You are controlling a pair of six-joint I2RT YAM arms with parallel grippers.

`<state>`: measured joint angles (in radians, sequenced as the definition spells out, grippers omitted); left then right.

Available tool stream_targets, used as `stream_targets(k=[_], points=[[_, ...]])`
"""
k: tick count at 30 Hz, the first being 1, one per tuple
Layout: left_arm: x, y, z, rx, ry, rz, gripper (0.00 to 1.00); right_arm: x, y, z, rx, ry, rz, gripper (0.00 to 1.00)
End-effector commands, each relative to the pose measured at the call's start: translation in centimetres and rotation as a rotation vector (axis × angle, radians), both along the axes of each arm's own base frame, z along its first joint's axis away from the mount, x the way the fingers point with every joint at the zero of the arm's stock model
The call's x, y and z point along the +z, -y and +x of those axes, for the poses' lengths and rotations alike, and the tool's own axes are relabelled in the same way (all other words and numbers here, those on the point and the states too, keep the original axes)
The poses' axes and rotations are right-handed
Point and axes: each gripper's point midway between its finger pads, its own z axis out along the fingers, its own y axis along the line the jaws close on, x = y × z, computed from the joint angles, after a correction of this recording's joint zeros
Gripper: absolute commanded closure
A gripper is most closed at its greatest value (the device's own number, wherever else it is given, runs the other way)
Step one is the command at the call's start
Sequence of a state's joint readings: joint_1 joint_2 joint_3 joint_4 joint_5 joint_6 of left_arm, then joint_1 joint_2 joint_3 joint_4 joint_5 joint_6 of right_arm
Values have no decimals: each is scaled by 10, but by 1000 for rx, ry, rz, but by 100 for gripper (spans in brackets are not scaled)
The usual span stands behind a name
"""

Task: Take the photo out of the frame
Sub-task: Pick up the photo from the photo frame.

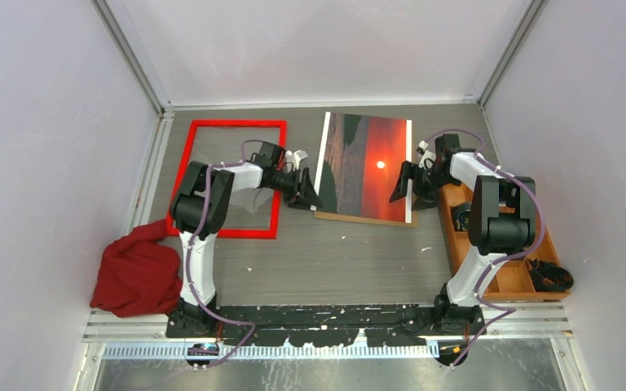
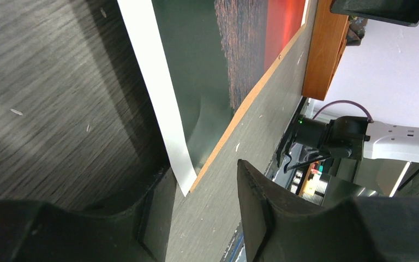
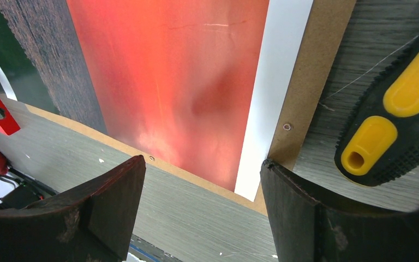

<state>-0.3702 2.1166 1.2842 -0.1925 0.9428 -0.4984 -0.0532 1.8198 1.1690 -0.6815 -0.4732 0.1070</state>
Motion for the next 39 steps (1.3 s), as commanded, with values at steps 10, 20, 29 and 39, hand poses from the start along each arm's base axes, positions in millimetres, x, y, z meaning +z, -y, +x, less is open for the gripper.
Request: stream_targets(k=[10,20,29,39], points=[[29,0,8,21,84,-48,60,-7,3,6,13,7,-28,18],[37,2,10,26,91,-68,76,-9,3,5,15,-2,-29,18],[33,-4,11,31,103,-16,61,-11,3,4,14,-6,-31,18],[38,-5,12,28,115,-8,59,-11,3,4,15,-8,-31,18]])
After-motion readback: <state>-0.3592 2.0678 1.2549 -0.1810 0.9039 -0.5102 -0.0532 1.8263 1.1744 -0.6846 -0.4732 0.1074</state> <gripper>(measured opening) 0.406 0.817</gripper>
